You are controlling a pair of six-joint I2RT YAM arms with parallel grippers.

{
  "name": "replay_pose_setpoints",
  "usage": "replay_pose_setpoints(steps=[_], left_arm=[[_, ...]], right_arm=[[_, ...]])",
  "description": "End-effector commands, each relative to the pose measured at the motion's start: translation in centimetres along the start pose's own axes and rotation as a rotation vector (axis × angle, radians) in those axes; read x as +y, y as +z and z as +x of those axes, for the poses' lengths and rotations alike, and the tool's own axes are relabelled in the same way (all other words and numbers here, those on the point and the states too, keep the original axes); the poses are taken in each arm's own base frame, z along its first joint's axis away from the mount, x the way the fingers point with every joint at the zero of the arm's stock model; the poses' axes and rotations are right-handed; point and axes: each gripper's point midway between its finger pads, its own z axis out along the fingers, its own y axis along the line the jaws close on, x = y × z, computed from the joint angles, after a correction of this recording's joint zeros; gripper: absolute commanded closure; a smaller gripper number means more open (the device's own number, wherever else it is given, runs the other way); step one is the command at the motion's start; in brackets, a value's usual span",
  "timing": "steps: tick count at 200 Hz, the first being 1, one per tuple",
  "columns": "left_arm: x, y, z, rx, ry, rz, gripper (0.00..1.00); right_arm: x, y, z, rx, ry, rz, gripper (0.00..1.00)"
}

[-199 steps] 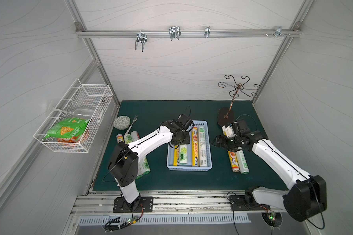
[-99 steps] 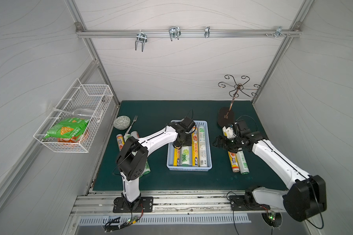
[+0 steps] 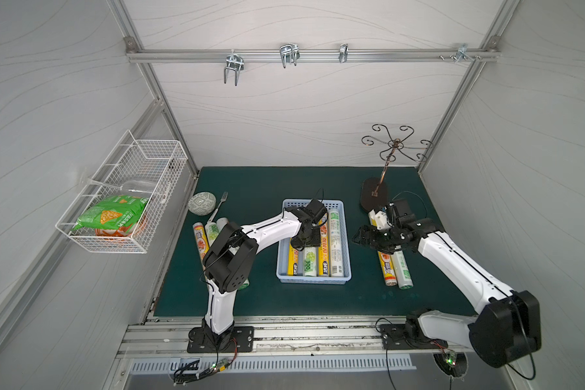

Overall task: Put the plastic wrap into the basket
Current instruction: Place the plastic wrap in the basket.

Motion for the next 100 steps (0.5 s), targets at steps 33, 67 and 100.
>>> replay_pose_setpoints(steps=[33, 67, 100], left_arm=[[-1.8, -1.8, -2.0, -0.081, 0.005, 0.048, 0.41], [-1.2, -3.9, -2.4, -0.129, 0.009, 0.034, 0.26], [-1.2, -5.8, -2.5, -0.155, 0.009, 0.046, 0.25]], right_arm=[[-0.2, -0.2, 0.1, 0.004, -0.008, 0.000, 0.12], [-0.4, -0.6, -0.1, -0.007, -0.011, 0.008, 0.12], [-0.4, -1.0, -0.4, -0.014, -0.008, 0.012, 0.12]])
